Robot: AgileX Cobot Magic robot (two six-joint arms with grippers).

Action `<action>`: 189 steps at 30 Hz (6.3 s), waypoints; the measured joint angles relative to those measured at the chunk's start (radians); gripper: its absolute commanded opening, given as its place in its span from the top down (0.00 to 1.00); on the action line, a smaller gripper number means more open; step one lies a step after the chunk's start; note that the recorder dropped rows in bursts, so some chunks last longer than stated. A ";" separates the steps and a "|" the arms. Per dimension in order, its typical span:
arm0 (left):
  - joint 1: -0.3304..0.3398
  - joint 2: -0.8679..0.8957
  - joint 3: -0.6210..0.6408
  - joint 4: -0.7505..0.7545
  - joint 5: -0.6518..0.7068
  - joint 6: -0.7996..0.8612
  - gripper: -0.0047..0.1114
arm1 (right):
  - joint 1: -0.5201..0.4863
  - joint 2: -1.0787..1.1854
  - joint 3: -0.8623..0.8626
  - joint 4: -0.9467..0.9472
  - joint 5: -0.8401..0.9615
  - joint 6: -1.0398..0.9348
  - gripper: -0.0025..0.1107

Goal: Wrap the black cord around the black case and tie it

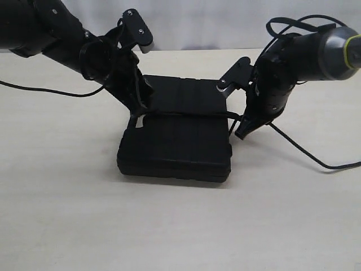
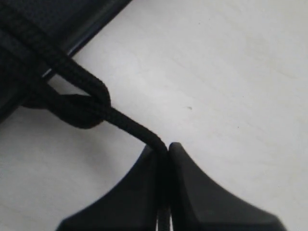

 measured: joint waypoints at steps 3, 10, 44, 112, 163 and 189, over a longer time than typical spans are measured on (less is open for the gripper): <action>-0.015 0.011 0.000 -0.096 0.047 0.148 0.96 | 0.000 0.000 0.006 -0.004 -0.007 0.002 0.94; -0.031 0.051 0.000 -0.212 0.130 0.325 0.96 | -0.020 0.006 0.078 -0.030 -0.073 0.010 0.94; -0.031 0.051 0.000 -0.216 0.147 0.343 0.96 | -0.026 -0.181 0.068 0.015 0.103 0.012 0.53; -0.031 -1.002 0.520 -0.456 -0.485 0.028 0.96 | 0.248 -0.932 0.161 0.095 -0.091 0.325 0.94; -0.031 -1.687 0.594 -0.504 -0.286 -0.001 0.96 | 0.248 -1.502 0.548 0.156 -0.520 0.304 0.94; -0.031 -1.693 0.594 0.734 -0.200 -1.273 0.96 | 0.248 -1.502 0.548 0.156 -0.520 0.304 0.94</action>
